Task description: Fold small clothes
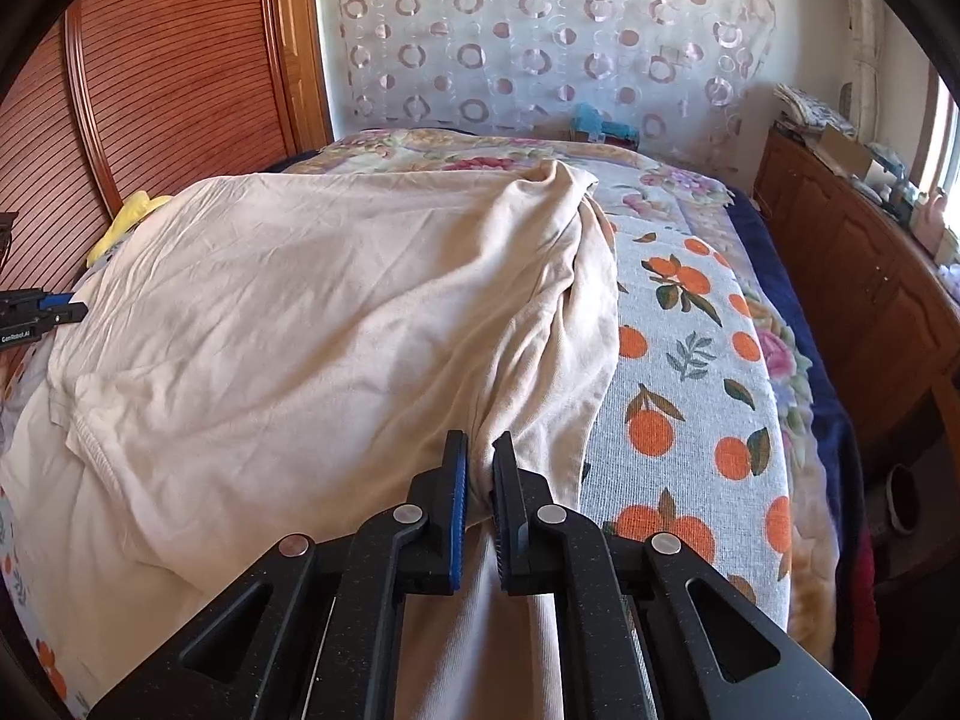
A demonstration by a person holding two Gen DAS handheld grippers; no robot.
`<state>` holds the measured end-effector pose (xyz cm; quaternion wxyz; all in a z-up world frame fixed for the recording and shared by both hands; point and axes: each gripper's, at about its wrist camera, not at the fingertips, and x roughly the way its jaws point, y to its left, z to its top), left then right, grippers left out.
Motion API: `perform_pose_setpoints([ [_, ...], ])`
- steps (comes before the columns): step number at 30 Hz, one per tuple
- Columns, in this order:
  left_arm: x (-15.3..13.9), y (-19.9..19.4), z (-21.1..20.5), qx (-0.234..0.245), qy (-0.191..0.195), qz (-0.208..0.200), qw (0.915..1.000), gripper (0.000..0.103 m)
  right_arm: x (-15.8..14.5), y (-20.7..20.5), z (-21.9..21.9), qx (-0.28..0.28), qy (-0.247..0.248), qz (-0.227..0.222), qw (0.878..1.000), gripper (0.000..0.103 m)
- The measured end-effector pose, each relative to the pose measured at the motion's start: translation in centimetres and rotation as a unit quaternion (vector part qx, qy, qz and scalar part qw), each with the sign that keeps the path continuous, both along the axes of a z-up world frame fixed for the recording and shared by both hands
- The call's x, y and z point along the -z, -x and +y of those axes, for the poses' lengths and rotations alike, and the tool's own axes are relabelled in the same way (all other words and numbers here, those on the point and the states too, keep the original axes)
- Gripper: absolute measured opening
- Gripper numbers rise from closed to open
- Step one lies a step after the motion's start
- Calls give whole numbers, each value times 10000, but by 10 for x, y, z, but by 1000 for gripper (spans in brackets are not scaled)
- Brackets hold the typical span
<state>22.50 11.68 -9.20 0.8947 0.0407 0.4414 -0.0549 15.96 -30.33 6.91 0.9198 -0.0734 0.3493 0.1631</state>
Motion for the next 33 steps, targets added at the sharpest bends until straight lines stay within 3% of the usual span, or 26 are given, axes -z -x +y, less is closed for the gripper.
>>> perform_pose_setpoints([
  [1,-1,1,0,28,8,3,10000,8,-2,-1,0,-11,-8,-18,10000,7],
  [3,-5,5,-1,122,93,-59,9999,5,-5,1,-1,-63,-62,-92,9999,7],
  [10,-42,17,0,101,166,-595,9980,4,-20,10,1,-159,-6,-376,9992,7],
  [16,-66,28,-1,190,280,-820,9961,3,-31,24,1,-231,-57,-601,9979,6],
  [22,-88,61,1,294,520,-1227,9906,3,-43,45,-10,-368,-139,-747,9964,6],
  [25,-87,62,1,307,476,-1205,9911,3,-42,51,-10,-358,114,-830,9958,6],
  [31,-61,47,4,231,390,-889,9950,3,-20,24,-9,-183,285,-357,9988,6],
  [33,-55,45,5,216,388,-824,9956,3,-14,19,-11,-115,186,-261,9994,14],
])
